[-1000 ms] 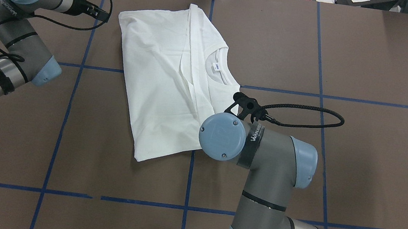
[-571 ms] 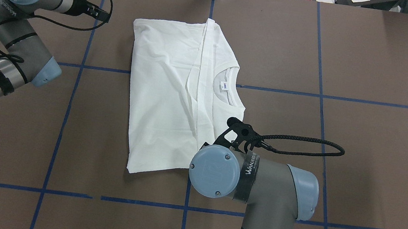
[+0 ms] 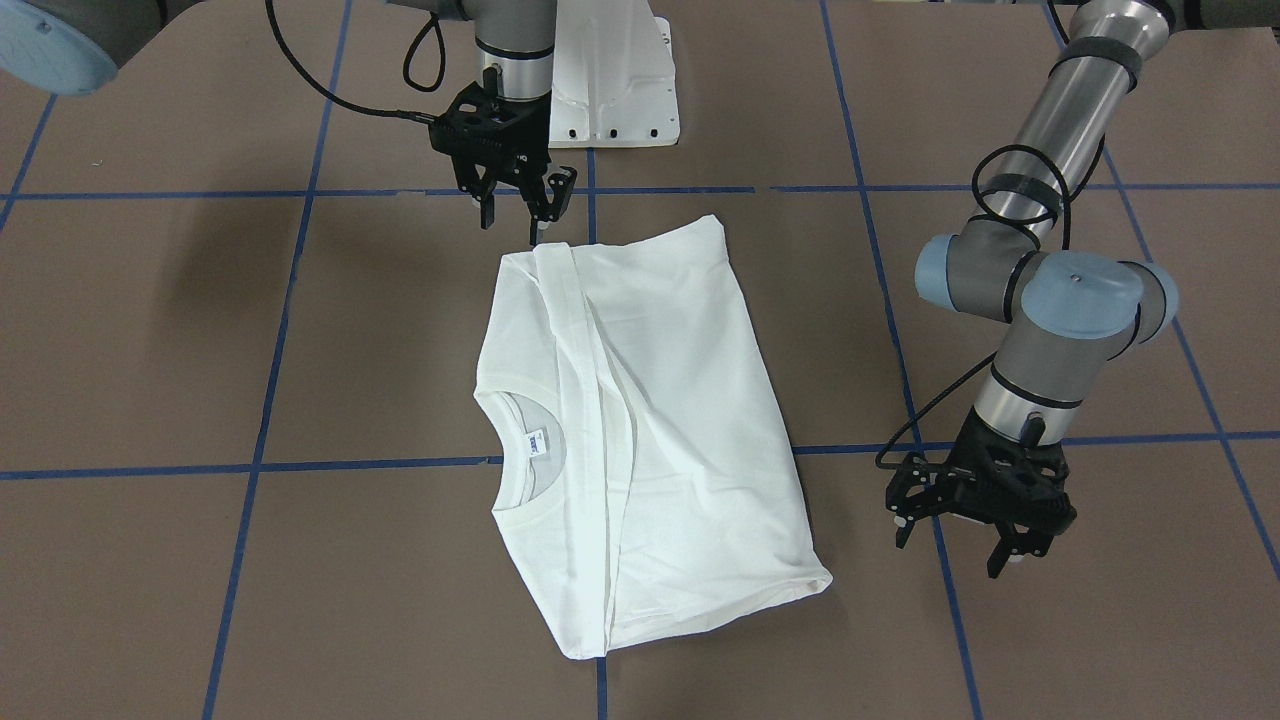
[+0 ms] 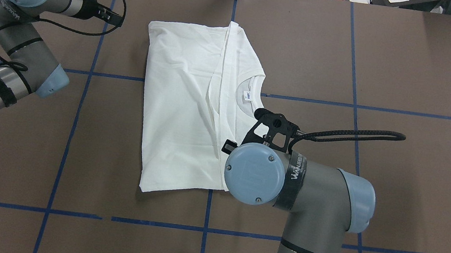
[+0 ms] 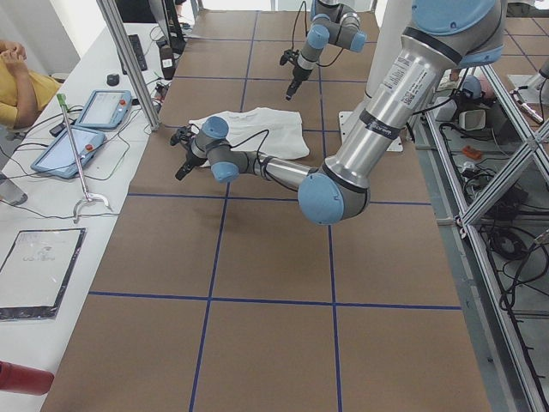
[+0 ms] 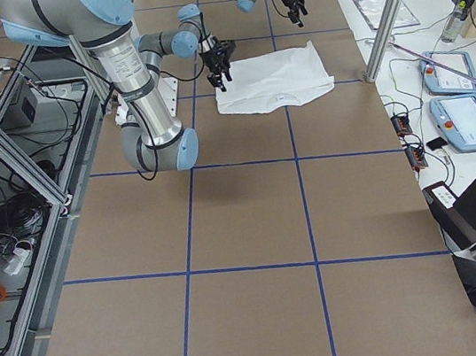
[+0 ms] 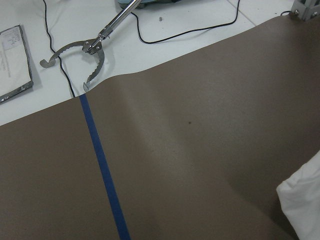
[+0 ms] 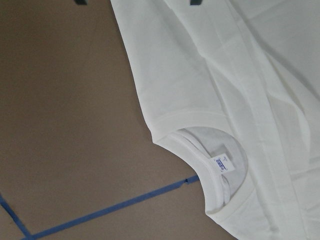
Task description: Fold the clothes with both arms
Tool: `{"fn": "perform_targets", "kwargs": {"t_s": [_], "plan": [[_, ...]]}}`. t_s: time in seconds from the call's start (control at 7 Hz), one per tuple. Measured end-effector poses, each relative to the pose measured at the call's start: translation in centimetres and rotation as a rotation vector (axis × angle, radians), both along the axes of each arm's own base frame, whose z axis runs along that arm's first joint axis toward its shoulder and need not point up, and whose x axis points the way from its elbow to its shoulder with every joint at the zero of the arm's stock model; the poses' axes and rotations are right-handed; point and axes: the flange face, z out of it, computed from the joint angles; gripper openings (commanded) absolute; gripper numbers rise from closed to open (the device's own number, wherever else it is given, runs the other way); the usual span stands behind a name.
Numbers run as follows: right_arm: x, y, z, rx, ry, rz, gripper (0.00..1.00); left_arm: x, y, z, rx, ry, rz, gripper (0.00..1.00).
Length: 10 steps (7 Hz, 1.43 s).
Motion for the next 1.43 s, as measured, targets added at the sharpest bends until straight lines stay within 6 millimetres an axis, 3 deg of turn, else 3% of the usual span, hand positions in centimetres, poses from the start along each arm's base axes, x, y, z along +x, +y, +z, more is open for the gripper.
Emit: {"fn": "perform_targets", "kwargs": {"t_s": [0.29, 0.43, 0.71, 0.86, 1.0, 1.14, 1.43], "plan": [[0.7, -3.8, -0.5, 0.068, 0.022, -0.020, 1.00, 0.1, 0.1, 0.0, 0.001, 0.001, 0.002, 1.00], [-0.6, -6.1, -0.9, 0.088, 0.031, -0.019, 1.00, 0.1, 0.2, 0.0, 0.001, 0.000, 0.003, 1.00], [-6.3, -11.7, -2.1, 0.102, 0.042, 0.000, 0.99, -0.2, 0.4, 0.3, 0.000, 0.001, 0.003, 1.00], [-8.9, -13.8, -2.2, 0.106, 0.032, 0.012, 0.93, -0.3, 0.6, 0.4, 0.000, 0.001, 0.003, 1.00], [-11.2, -15.5, -2.4, 0.108, 0.013, 0.028, 0.71, -0.3, 0.7, 0.4, 0.001, 0.001, 0.002, 1.00], [-13.0, -16.5, -2.5, 0.106, -0.001, 0.039, 0.58, -0.4, 0.7, 0.3, 0.003, 0.002, 0.002, 1.00], [-14.3, -17.2, -2.0, 0.141, 0.031, -0.019, 0.58, -0.4, 0.7, 0.3, 0.003, 0.002, 0.002, 1.00]]}}
